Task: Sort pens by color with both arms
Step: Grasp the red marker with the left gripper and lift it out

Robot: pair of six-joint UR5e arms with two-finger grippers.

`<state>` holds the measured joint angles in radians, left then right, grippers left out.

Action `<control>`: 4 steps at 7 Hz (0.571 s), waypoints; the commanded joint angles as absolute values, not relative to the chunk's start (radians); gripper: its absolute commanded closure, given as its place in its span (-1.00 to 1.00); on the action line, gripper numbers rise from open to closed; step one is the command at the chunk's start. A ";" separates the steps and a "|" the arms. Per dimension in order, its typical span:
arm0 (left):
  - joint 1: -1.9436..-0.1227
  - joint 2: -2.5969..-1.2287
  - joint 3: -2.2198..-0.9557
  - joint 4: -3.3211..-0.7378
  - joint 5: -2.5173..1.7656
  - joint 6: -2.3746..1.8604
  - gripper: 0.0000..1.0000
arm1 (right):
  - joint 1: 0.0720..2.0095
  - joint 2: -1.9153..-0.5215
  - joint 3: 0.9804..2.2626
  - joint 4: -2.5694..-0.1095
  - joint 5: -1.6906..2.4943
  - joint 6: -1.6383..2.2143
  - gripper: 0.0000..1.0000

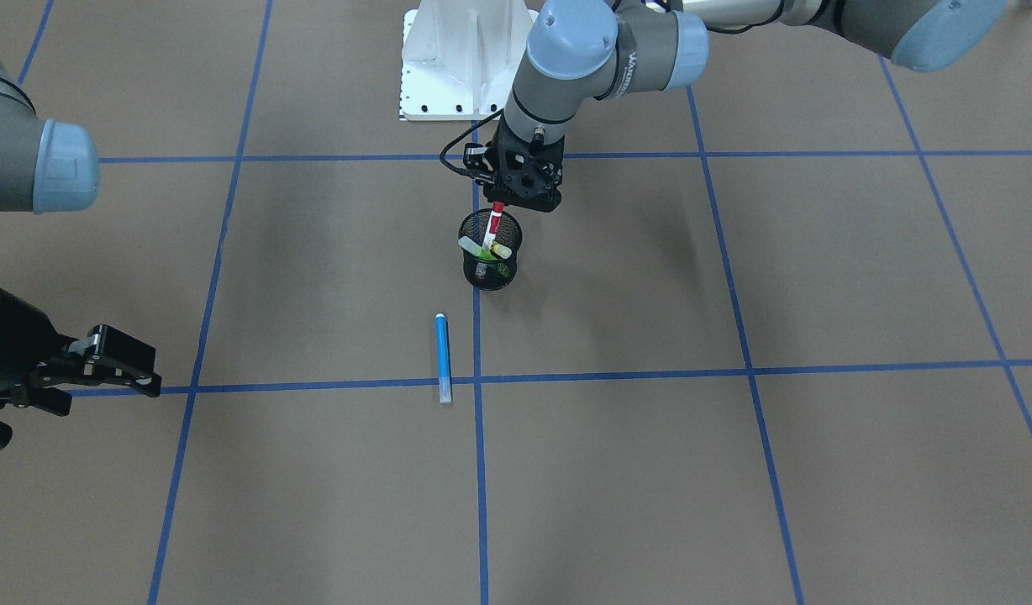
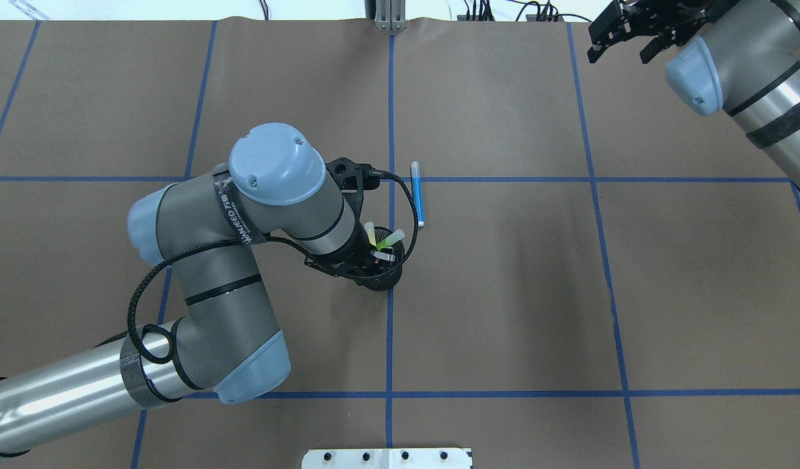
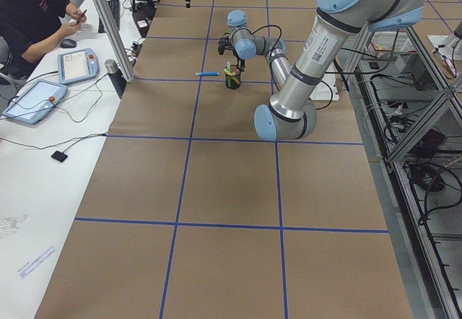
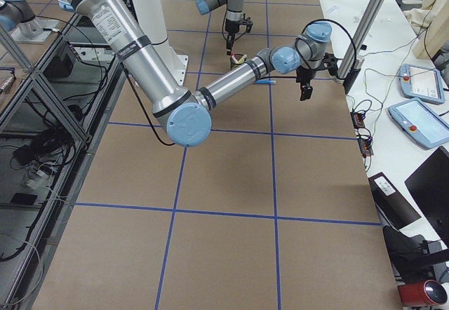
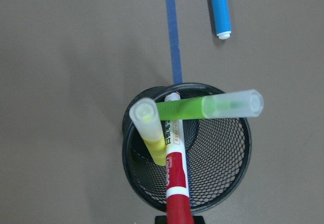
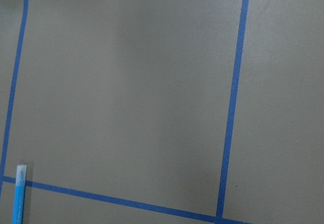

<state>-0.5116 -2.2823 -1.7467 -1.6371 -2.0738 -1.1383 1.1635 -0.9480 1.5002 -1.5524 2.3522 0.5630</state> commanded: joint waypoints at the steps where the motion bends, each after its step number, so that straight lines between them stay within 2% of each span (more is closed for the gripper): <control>1: -0.521 -2.276 -1.811 -1.628 -2.082 -1.132 1.00 | 1.163 -0.948 1.500 -1.552 2.352 0.563 -0.98; 4: -0.601 -2.279 -1.890 -1.572 -2.133 -1.131 1.00 | 1.160 -0.946 1.500 -1.552 2.347 0.563 -0.98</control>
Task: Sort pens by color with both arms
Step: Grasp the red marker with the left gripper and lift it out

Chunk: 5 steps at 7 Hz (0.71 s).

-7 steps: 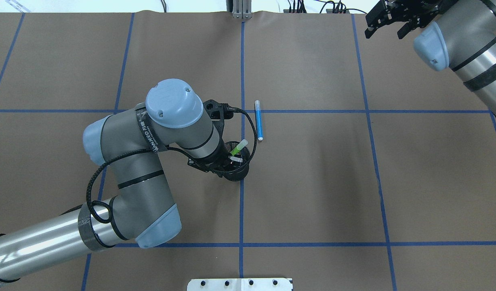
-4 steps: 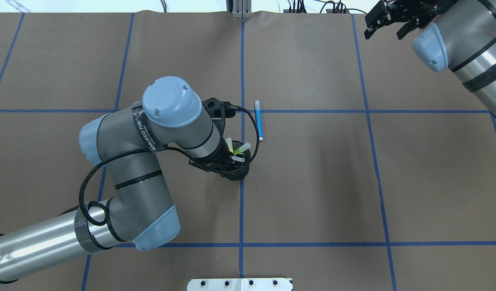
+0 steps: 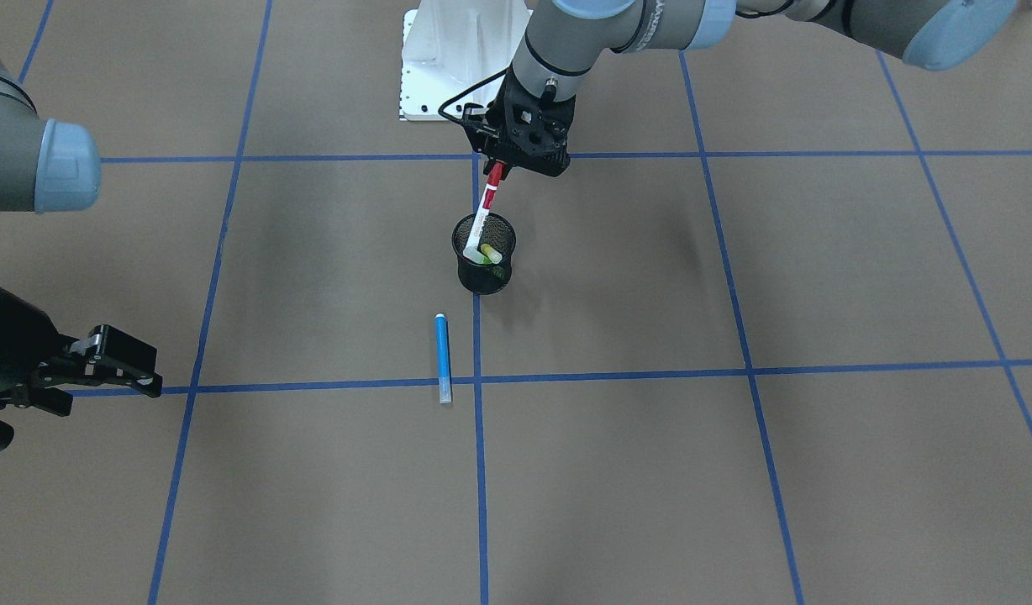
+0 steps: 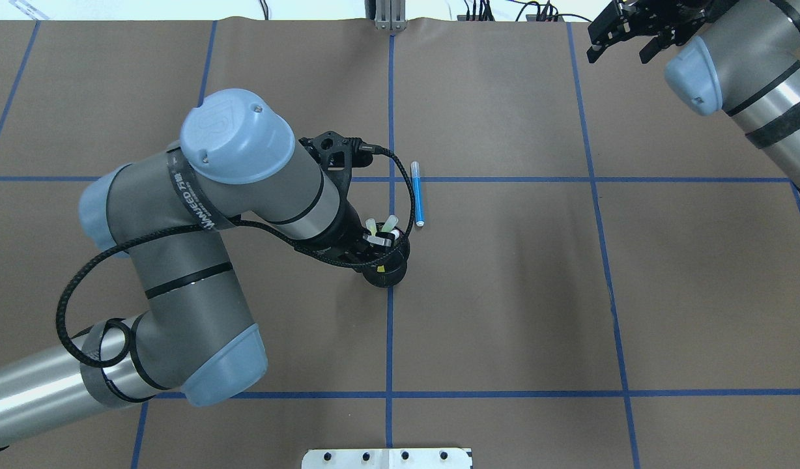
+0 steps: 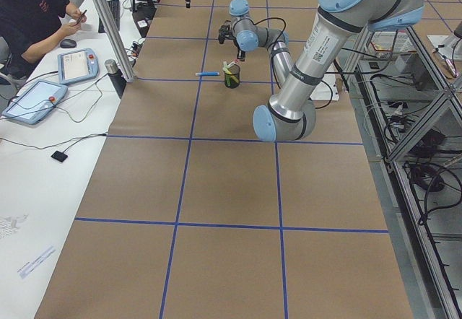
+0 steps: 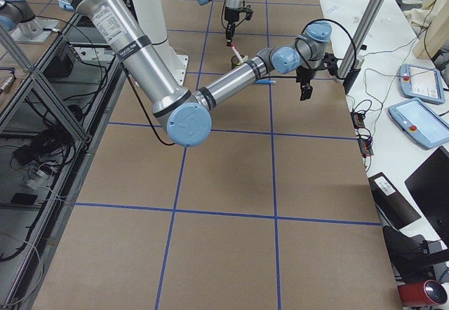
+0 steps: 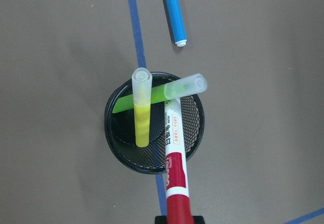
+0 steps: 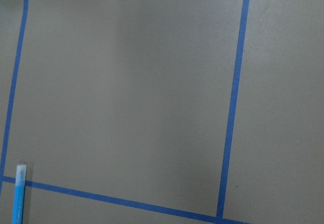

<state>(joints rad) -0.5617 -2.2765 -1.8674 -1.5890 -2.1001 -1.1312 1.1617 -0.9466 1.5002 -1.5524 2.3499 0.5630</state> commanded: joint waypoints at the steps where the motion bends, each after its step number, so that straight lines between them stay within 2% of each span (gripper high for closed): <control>1: -0.620 -2.281 -1.890 -1.572 -2.143 -1.132 1.00 | 1.160 -0.946 1.500 -1.552 2.347 0.563 -0.98; 5: -0.683 -2.324 -1.861 -1.583 -2.132 -1.198 1.00 | 1.158 -0.948 1.500 -1.552 2.347 0.563 -0.98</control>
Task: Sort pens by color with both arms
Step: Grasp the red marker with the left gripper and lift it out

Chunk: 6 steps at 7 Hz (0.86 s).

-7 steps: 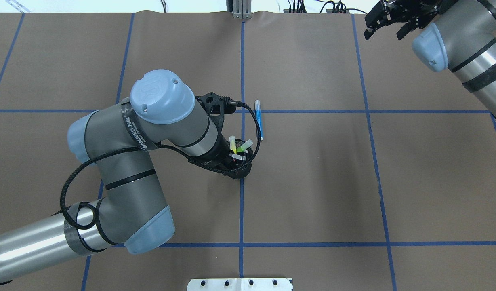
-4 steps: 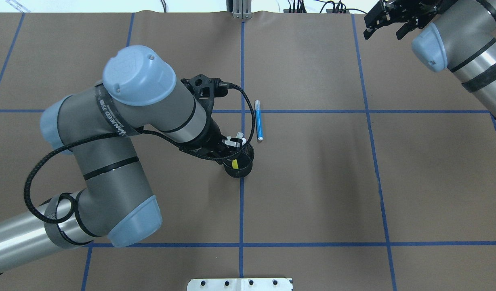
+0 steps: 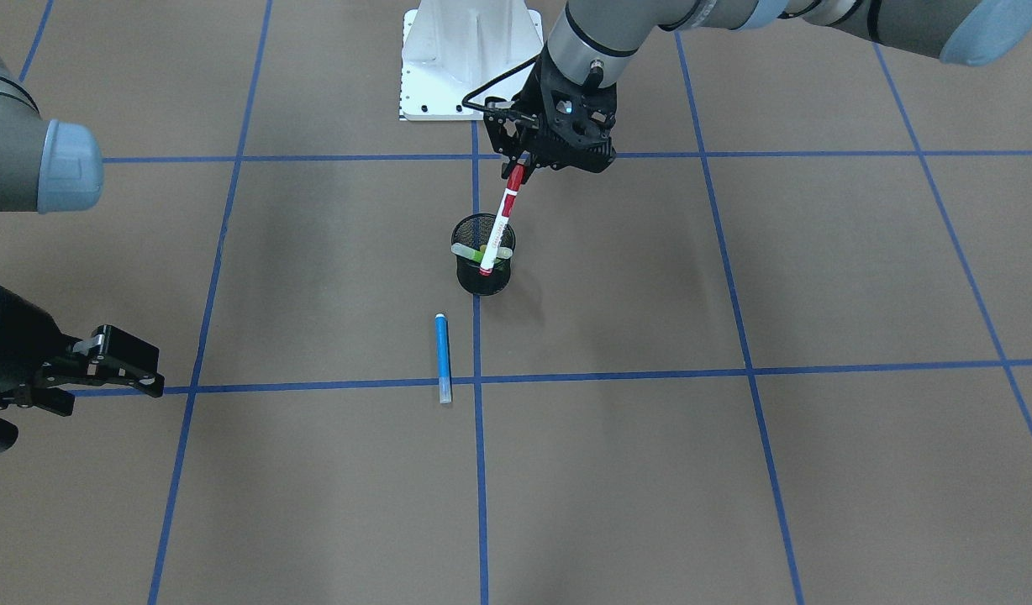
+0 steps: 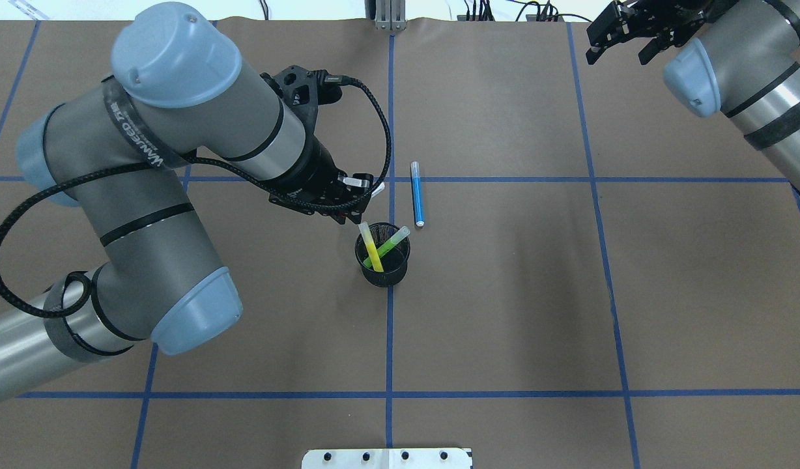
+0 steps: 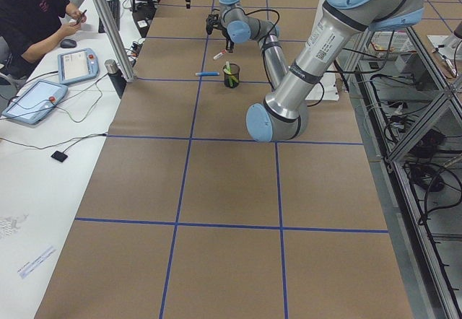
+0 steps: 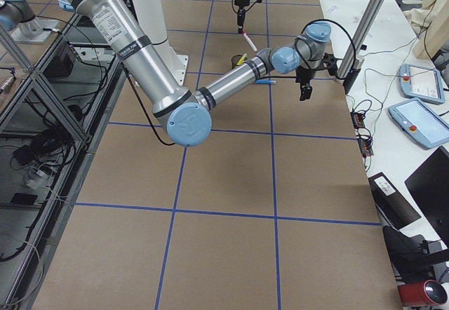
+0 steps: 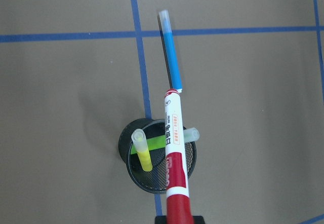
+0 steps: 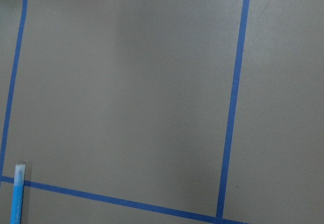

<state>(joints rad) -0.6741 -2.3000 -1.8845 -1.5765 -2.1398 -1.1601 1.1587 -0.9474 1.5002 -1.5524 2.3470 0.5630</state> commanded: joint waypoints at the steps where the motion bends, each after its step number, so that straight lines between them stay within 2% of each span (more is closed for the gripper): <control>1: -0.683 -2.389 -1.768 -1.586 -2.111 -1.248 1.00 | 1.158 -0.948 1.500 -1.552 2.347 0.563 -0.98; 2: -0.684 -2.452 -1.664 -1.607 -2.088 -1.297 1.00 | 1.158 -0.948 1.500 -1.552 2.347 0.564 -0.98; 5: -0.774 -2.517 -1.467 -1.698 -2.071 -1.339 1.00 | 1.160 -0.956 1.506 -1.552 2.347 0.564 -0.98; 6: -0.788 -2.549 -1.316 -1.824 -2.069 -1.330 1.00 | 1.161 -0.954 1.506 -1.552 2.347 0.565 -0.98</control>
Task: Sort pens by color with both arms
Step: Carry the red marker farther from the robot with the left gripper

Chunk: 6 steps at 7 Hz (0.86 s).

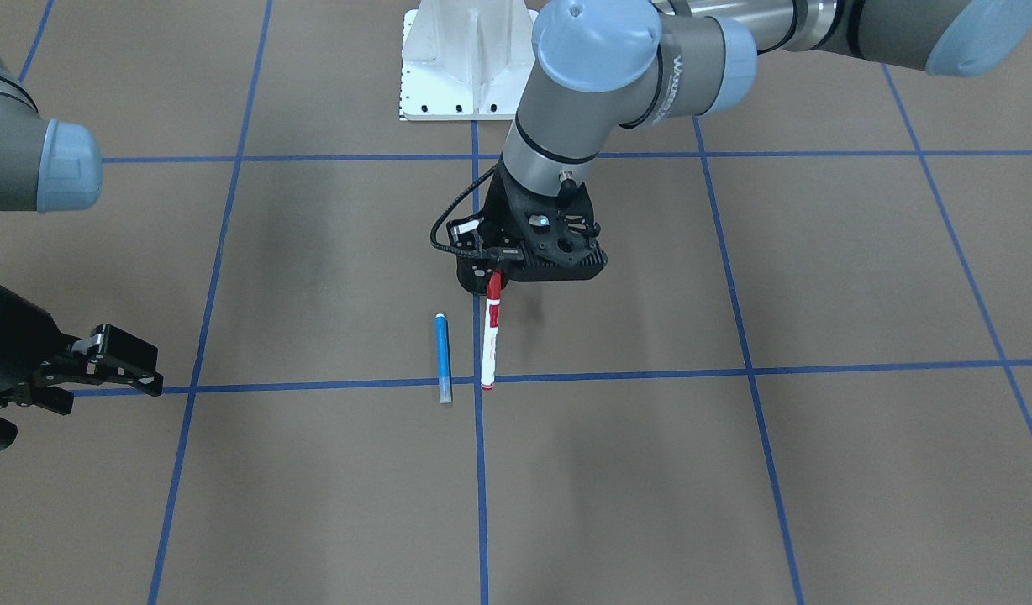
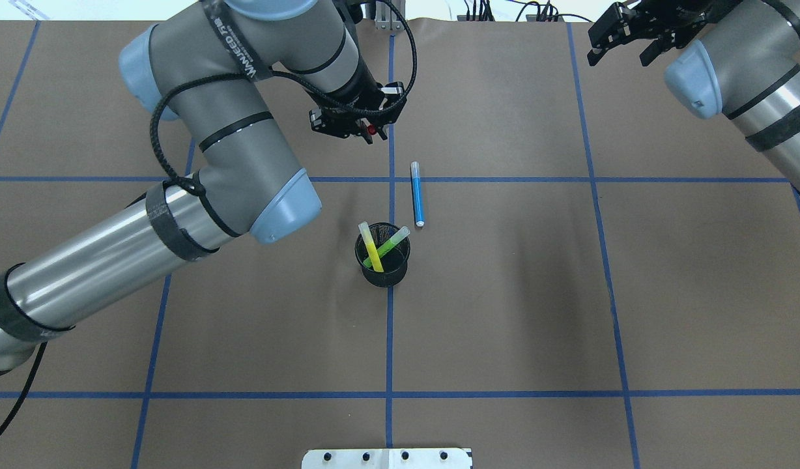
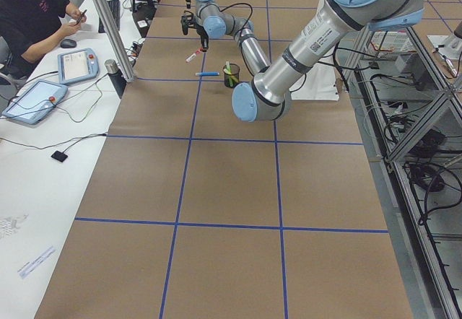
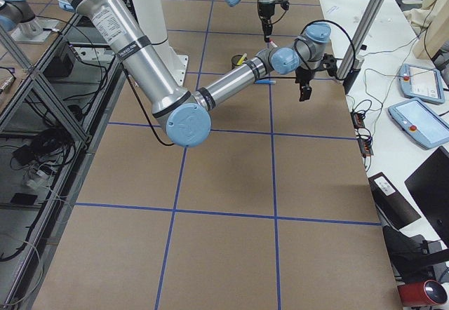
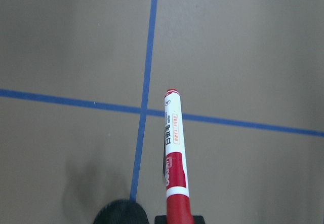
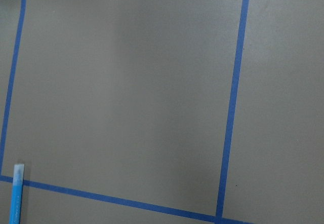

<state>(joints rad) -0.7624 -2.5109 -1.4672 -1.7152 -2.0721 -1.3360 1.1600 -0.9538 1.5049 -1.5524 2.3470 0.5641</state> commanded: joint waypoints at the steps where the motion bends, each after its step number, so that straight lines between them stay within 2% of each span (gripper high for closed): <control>1: -0.792 -2.563 -1.195 -1.941 -2.071 -1.277 1.00 | 1.160 -0.954 1.506 -1.552 2.347 0.563 -0.98; 6: -0.753 -2.553 -1.189 -1.919 -2.129 -1.178 1.00 | 1.158 -0.948 1.505 -1.559 2.347 0.565 -0.98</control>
